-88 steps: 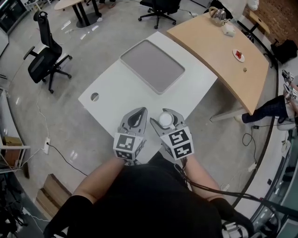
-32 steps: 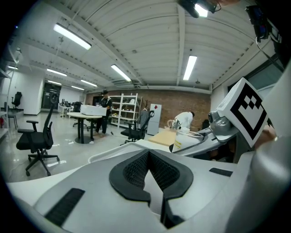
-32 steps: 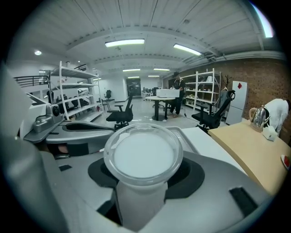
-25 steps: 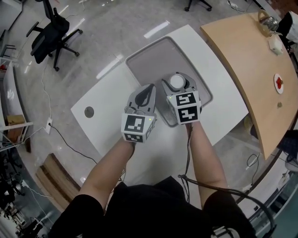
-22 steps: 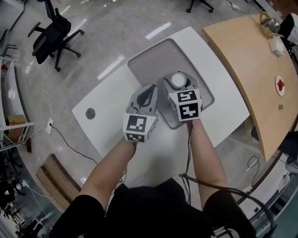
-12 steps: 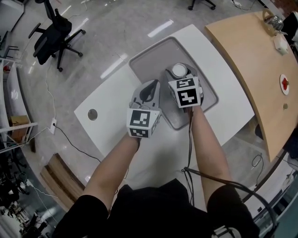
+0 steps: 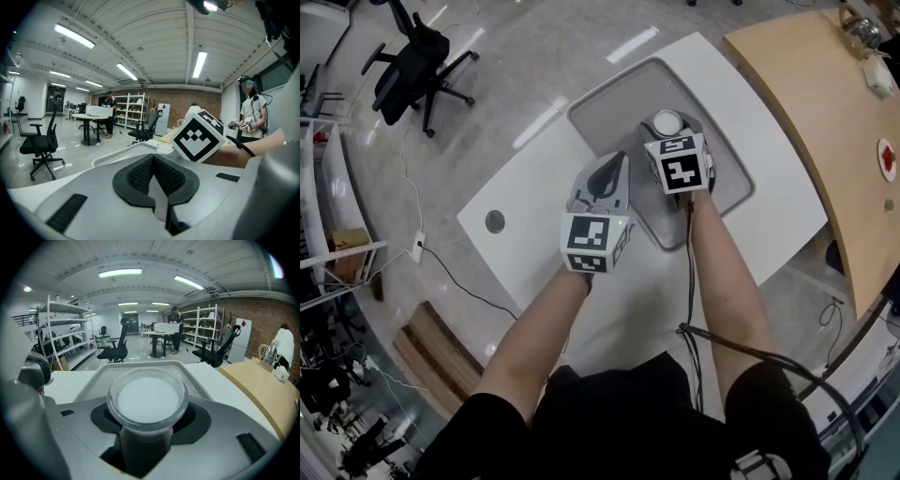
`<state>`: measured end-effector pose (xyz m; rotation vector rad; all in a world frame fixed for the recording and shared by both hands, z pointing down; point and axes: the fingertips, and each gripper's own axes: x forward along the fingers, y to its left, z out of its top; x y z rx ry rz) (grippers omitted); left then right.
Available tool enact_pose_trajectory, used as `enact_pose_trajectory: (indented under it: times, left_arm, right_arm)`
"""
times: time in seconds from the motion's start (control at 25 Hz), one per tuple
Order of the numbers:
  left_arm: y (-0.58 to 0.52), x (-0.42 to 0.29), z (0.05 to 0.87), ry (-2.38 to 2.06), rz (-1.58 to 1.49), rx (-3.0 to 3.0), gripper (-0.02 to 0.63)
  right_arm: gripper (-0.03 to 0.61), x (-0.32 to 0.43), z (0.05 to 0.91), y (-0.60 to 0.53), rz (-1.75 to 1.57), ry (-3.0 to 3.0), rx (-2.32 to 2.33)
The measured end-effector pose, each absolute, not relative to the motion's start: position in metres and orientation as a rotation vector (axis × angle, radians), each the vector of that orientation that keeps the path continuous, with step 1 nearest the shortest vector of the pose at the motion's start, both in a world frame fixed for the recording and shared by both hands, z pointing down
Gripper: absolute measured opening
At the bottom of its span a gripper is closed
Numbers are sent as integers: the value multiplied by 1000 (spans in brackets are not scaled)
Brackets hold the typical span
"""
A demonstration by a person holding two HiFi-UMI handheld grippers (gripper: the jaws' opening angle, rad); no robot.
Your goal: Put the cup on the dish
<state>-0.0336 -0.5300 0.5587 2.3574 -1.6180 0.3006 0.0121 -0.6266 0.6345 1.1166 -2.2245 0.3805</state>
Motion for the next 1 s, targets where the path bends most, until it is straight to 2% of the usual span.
enact_pose_trajectory:
  times: [0.72, 1.0]
  left_arm:
    - [-512, -44, 542, -1648, 308, 2347, 8]
    - [-499, -41, 524, -1652, 309, 2371, 8]
  right_arm:
    - [250, 22, 630, -621, 373, -2288, 1192]
    - [250, 30, 599, -613, 328, -2314, 1231]
